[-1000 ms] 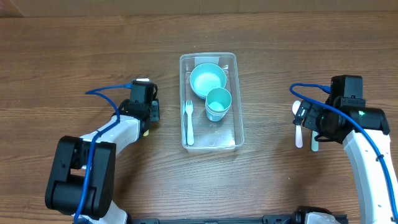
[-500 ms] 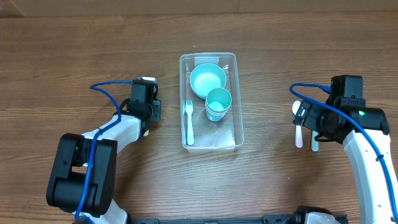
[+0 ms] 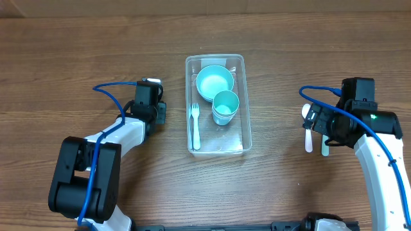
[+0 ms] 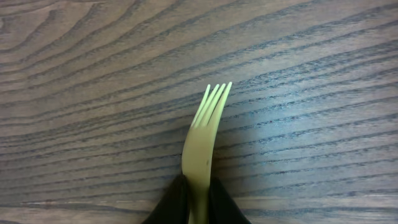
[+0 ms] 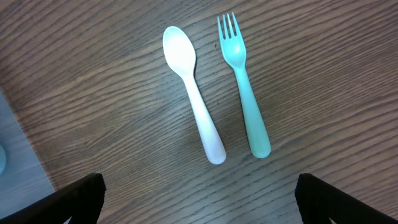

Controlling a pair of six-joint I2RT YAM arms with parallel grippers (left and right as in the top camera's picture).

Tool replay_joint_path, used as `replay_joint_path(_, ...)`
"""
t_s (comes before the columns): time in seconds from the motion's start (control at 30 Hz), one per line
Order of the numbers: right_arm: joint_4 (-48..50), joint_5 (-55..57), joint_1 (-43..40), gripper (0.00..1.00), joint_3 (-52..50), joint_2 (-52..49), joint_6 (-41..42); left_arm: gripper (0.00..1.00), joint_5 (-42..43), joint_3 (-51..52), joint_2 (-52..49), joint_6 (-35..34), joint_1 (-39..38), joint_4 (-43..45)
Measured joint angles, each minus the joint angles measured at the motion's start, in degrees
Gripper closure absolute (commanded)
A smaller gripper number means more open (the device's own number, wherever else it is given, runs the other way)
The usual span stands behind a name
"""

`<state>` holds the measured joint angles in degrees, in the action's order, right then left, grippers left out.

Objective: Pack container
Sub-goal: 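Grasp the yellow fork with the left gripper and lift, then place the yellow fork into the container beside the light-blue fork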

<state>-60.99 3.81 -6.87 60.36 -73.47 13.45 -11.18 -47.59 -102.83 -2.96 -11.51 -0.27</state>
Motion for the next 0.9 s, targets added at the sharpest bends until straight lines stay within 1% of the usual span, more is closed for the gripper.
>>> replay_joint_path(0.07, -0.02, -0.02, 0.00, 0.00, 0.00, 0.00, 0.00, 0.96, -0.63, -0.15, 0.35, 0.13, 0.00, -0.74)
replay_joint_path(0.37, 0.00, -0.02, 0.00, 0.00, 0.00, 0.00, 0.00, 0.96, -2.67, -0.15, 1.25, 0.17, -0.02, -3.08)
replay_joint_path(0.5, -0.02, -0.02, 0.00, 0.00, 0.00, 0.00, 0.00, 0.96, -4.17, -1.01, 2.32, 0.17, -0.02, -6.19)
replay_joint_path(0.6, -0.02, -0.02, 0.00, 0.00, 0.00, 0.00, 0.00, 0.96, -4.52, -2.36, 5.05, 0.17, -0.02, -7.48)
replay_joint_path(0.73, 0.00, 0.00, 0.00, 0.00, 0.00, 0.00, -0.02, 0.96, -4.55, -4.02, 11.72, -0.07, -0.02, -9.44)
replay_joint_path(0.83, -0.02, 0.00, 0.00, 0.00, 0.00, 0.00, 0.00, 0.96, -3.82, -5.25, 16.33, -2.10, -0.13, -13.33)
replay_joint_path(0.9, 0.00, -0.02, 0.00, 0.00, 0.00, 0.00, 0.00, 0.96, -1.31, -5.66, 20.20, -5.05, -1.03, -14.71)
